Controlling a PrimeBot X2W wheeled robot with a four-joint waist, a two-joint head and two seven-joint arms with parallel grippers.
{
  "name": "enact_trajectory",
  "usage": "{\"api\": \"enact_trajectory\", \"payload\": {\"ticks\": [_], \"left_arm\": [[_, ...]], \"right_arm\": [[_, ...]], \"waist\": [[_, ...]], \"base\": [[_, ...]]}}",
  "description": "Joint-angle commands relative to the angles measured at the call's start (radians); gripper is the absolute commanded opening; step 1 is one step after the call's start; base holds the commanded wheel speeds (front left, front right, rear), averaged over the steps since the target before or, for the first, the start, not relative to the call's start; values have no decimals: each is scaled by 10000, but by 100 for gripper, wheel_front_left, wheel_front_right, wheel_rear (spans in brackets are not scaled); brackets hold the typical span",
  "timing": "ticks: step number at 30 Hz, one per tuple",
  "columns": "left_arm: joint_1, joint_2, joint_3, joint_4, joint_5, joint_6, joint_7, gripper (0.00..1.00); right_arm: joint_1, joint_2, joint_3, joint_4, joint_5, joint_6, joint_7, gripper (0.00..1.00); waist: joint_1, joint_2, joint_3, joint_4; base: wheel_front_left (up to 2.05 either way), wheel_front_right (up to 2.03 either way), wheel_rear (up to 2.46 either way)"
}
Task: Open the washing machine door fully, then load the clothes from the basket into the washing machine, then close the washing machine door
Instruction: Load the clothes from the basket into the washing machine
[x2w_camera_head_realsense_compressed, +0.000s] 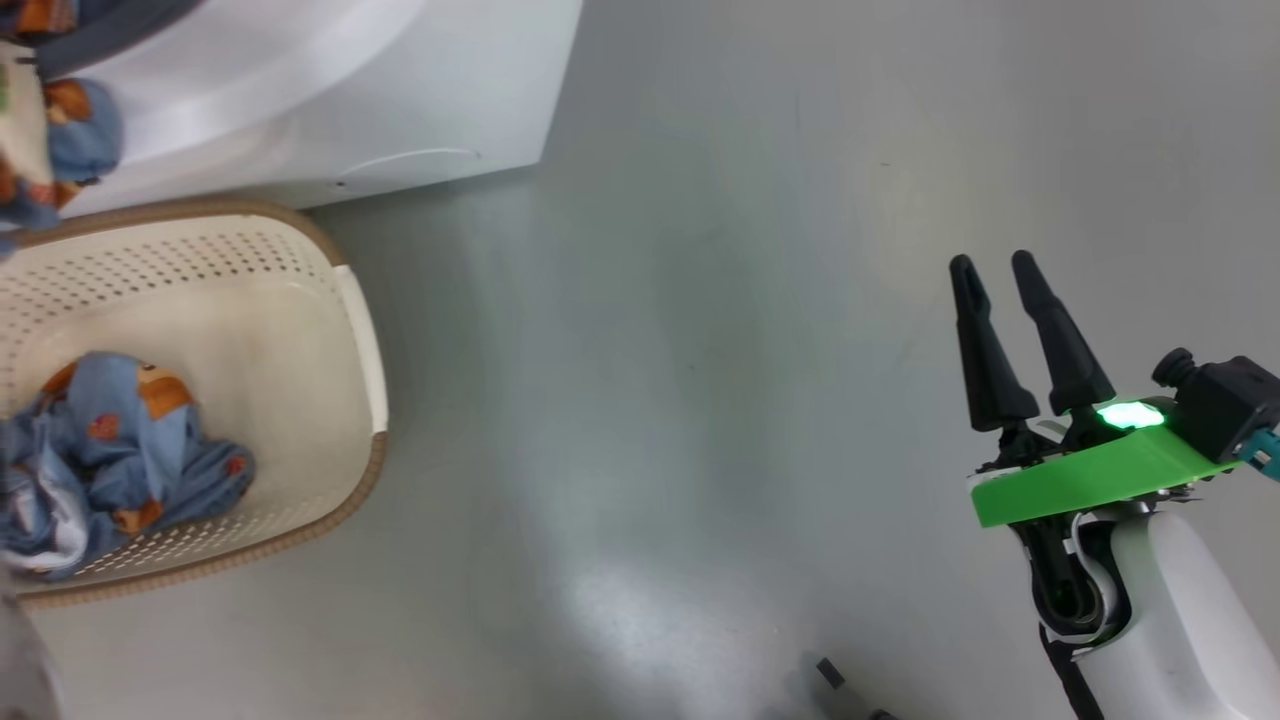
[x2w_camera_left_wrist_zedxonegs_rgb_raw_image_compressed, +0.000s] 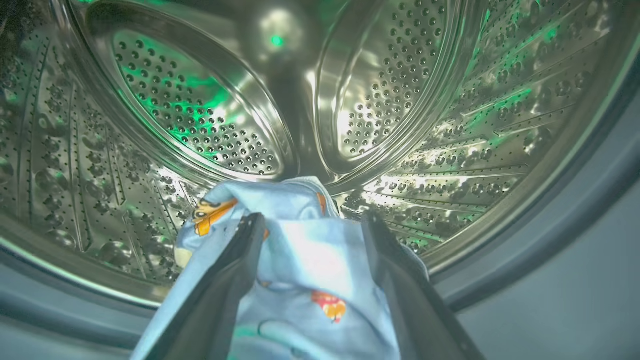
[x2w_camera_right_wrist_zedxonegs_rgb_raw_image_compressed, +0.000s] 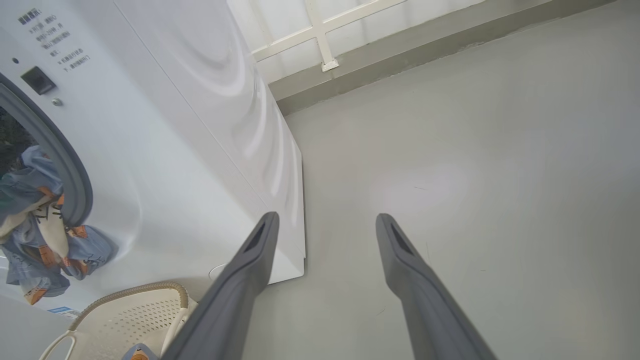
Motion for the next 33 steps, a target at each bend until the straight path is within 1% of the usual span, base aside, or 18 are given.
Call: {"api": "enact_trajectory", "payload": {"ticks": [1,6,9,18,25,33], "left_arm": [[460,291,233,-515,-207,-46,-51,100],[1380,-171,693,-1377,-559,-120,-51,100],[2177,-429,896,-2010,-588,-165,-51,100],[4615,-1079,1015,-3579,-281,-249,-51,100],[5867,-1405,1273,-4504,-324,-269,-51,100],[7887,-1808,1622,-6166,-303,-277,-51,100]], "right_arm": [[178,-170,86,-246,0,16,-118,100],[232,-305,-78,-300,-30,16,-118,100],[281,-373,-97,-322,-46,16,-118,100],[448,-617,-275,-384,-76,16,-118,100],[520,-797,-348,-349,-80,16,-118,100],[652,-920,-314,-297,-87,16,-118,100]], "waist": [[0,0,-114,180],[0,0,-254,545],[0,0,-369,741],[0,0,-623,1218],[0,0,-734,1412],[0,0,-991,1447]], "base": [[0,0,0],[0,0,0],[0,0,0],[0,0,0],[0,0,0],[0,0,0]]}}
